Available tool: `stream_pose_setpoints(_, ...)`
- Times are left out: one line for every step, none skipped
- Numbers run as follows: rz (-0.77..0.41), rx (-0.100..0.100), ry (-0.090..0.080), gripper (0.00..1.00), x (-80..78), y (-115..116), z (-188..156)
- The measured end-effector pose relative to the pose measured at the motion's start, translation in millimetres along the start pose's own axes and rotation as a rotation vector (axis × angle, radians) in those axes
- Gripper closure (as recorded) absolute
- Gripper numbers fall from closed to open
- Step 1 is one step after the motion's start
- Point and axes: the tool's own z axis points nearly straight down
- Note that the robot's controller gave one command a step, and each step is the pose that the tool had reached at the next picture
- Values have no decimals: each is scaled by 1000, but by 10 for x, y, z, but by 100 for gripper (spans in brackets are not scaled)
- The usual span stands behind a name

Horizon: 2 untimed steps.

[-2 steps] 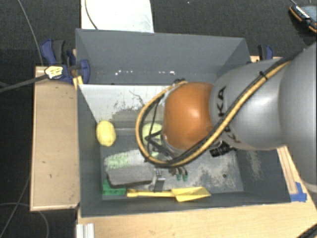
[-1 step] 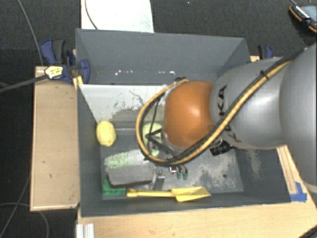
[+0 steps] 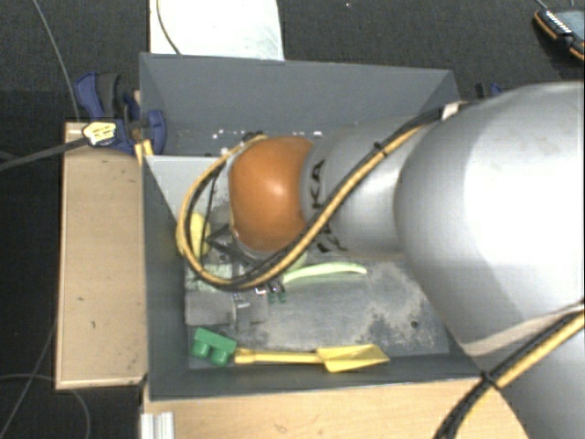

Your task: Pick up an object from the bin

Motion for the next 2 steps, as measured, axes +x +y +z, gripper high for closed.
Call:
stream_pose_setpoints(84, -1, -10, 0, -66, 91, -719)
stream_pose_setpoints(63, 0, 0, 0, -195, -538, -296)
